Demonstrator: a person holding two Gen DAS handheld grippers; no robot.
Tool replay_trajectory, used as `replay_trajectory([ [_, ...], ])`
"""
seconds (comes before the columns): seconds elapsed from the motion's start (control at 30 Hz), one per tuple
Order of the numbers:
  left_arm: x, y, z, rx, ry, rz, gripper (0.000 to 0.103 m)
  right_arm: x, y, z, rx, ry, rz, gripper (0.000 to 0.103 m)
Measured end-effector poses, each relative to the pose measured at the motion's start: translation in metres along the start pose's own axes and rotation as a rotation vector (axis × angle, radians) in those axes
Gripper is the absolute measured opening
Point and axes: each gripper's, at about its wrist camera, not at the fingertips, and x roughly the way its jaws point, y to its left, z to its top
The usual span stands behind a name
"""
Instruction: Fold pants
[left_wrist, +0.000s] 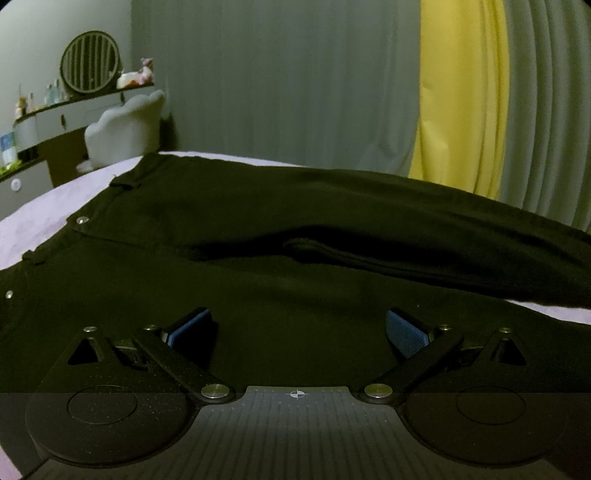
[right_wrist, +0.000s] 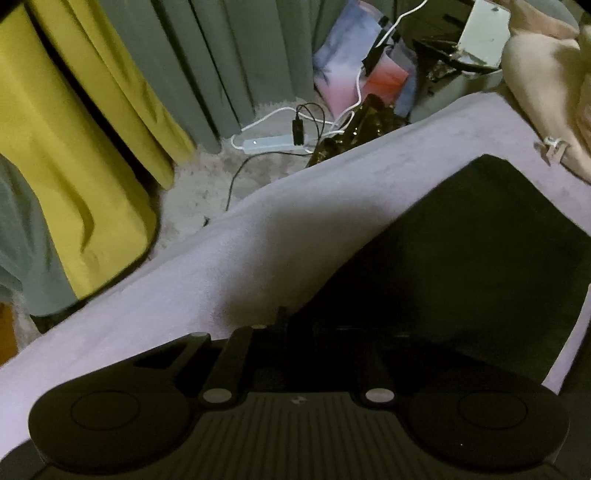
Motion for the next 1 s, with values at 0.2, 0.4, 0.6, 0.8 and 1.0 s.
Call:
replay_trajectory([
  [0.2,-0.005,0.014,0.001,-0.089,-0.018,-0.003,0.103,-0.038,-0.032,-0.025,-0.060,-0.126,0.169,0.003],
  [0.4,-0.012,0.029,0.007,-0.201,-0.019,-0.019,0.103,-0.092,-0.125,-0.119,-0.073,-0.167,0.366,0.003],
  [0.6,-0.013,0.035,0.035,-0.218,0.053,-0.115,0.103,-0.071,-0.195,-0.203,0.046,-0.143,0.415,0.000],
  [0.8,0.008,0.025,0.101,-0.315,0.097,-0.288,0.103,-0.063,-0.220,-0.194,0.176,-0.133,0.527,0.000],
  [1.0,0.074,-0.001,0.143,-0.427,0.198,-0.339,0.103,-0.056,-0.248,-0.195,0.345,-0.124,0.652,0.008],
])
